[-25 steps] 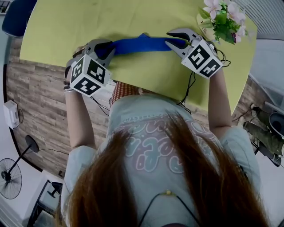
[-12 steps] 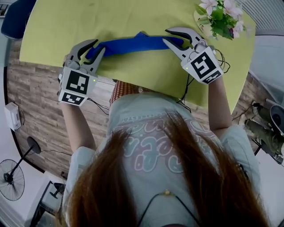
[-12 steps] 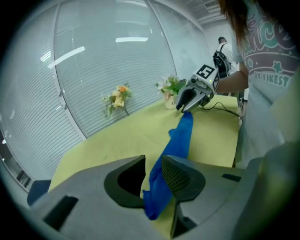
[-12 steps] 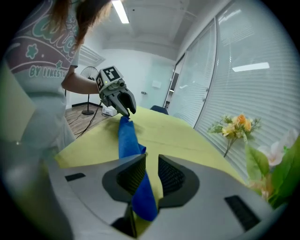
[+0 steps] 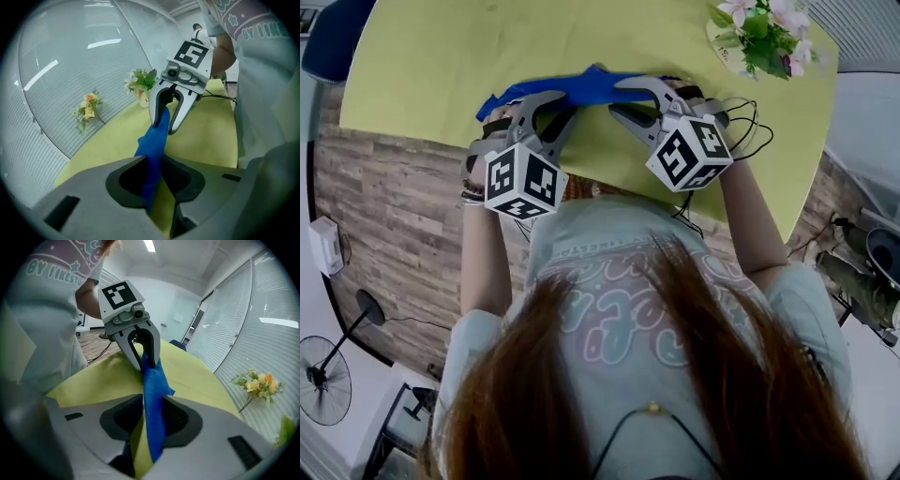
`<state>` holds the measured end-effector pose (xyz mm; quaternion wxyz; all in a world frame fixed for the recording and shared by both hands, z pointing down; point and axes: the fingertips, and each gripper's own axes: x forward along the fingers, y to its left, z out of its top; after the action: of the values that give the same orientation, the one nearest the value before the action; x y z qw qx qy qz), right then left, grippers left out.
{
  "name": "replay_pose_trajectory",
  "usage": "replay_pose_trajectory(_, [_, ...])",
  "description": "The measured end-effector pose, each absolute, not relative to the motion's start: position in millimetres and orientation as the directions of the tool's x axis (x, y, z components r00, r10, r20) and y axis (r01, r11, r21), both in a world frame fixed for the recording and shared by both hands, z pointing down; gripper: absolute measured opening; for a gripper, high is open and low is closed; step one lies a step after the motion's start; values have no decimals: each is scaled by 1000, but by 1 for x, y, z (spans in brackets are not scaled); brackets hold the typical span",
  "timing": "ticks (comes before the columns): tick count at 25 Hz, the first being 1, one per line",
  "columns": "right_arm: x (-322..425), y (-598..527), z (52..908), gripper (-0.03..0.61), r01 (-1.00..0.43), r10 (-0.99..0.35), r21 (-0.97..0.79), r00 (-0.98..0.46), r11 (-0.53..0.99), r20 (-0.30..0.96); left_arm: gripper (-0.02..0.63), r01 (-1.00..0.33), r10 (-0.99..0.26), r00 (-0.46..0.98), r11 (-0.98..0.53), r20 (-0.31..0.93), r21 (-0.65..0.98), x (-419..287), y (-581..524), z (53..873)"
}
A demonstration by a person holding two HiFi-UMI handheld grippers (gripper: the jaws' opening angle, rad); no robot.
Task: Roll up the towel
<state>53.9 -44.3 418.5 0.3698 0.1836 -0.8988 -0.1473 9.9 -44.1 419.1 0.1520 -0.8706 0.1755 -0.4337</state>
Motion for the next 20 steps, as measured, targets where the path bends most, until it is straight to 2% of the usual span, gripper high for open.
replay_pose_trajectory(4, [55,-52,417,107,-236,-434,378,-655,895,619,83,-158,-420,560,-900,714,-406,9,-51,415])
replay_pose_trajectory(20, [58,-102,405,106,-369,-467,288,-671,884,576,83,-230,-425,561,-905,711,-359,5,-103,408])
